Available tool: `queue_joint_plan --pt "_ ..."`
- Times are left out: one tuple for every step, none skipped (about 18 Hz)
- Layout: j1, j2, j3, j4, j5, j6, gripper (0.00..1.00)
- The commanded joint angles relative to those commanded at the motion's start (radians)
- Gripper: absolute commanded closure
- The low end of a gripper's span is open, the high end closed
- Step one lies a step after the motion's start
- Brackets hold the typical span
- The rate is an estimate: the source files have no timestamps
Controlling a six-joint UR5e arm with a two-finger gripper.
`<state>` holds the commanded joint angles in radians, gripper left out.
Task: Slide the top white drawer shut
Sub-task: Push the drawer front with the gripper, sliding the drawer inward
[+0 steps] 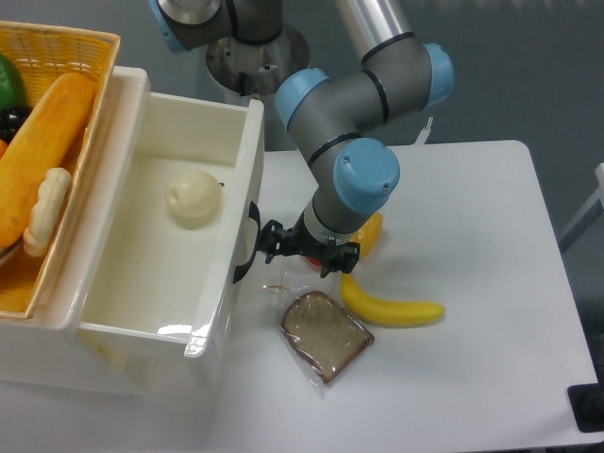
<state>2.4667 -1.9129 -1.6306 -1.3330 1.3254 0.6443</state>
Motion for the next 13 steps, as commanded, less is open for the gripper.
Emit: queue_joint_plan --pt "-0.003 0.002 0.002 -0.008 0.000 0.000 0.00" --pt "-0.008 0.002 0.002 -0.011 0.000 0.000 0.00" --pt "-0.009 0.003 0.002 -0.012 0.000 0.000 0.00" --pt "-0.009 0.008 0.000 -0.017 -0.005 0.000 0.00" --pt "-0.011 0.009 0.000 -0.020 -0.009 0.002 0.00" --pt "-0.014 0.012 0.000 -0.023 -0.014 0.002 0.00" --pt "-0.021 0.014 0.002 -0.023 -0.017 0.000 0.00" --pt "-0.025 0.014 0.000 -0.023 -0.017 0.000 0.00" --pt "-0.028 0.015 0.000 -0.023 -0.018 0.000 0.00" --pt "-0.031 0.017 0.000 -0.023 -0.026 0.000 0.00" --pt "-0.038 0.018 0.000 -0.023 -0.037 -0.002 0.00" --pt "-0.043 0.025 0.000 -0.023 -0.041 -0.003 0.00" --pt "-0.052 0.028 0.000 -0.023 -0.041 -0.005 0.00"
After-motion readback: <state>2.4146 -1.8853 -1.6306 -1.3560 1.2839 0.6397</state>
